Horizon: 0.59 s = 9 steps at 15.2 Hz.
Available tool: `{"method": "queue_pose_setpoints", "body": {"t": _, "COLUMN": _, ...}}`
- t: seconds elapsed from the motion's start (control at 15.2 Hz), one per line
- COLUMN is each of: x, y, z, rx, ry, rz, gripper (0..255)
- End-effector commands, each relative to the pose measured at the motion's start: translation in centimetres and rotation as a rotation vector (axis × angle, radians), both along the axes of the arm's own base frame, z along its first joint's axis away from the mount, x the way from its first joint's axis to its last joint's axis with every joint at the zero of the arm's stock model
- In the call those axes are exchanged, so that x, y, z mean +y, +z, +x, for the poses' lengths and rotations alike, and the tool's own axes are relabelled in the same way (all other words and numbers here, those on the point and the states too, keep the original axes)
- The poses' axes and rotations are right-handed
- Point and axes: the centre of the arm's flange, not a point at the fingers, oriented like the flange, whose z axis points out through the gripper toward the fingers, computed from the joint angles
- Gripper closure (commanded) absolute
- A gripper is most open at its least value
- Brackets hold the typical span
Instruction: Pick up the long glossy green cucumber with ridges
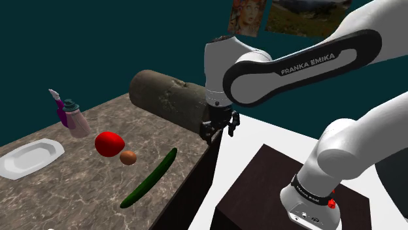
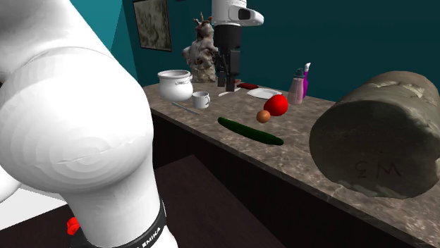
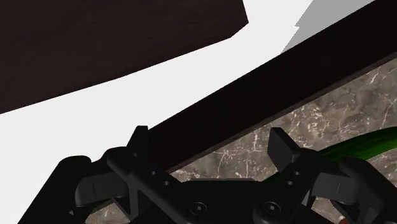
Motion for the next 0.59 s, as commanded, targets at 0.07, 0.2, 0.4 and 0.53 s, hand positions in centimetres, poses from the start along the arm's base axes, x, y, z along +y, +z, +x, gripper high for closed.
{"method": "queue_pose_setpoints", "body": {"t": 0.07, "x": 2.6, "y": -2.3, "z": 1.8, "rx": -0.008, "ry": -0.102, "rz": -0.006, "gripper": 0}}
{"method": "queue_pose_setpoints", "body": {"t": 0.2, "x": 4.1, "y": -4.1, "z": 3.0, "rx": -0.012, "ry": -0.167, "rz": -0.012, "gripper": 0}}
{"method": "queue_pose_setpoints", "body": {"t": 0.4, "x": 6.2, "y": -6.7, "z": 5.1, "rx": -0.018, "ry": -0.264, "rz": -0.019, "gripper": 0}}
{"method": "queue_pose_setpoints", "body": {"t": 0.53, "x": 7.5, "y": -8.5, "z": 6.5, "rx": -0.022, "ry": -0.329, "rz": -0.025, "gripper": 0}}
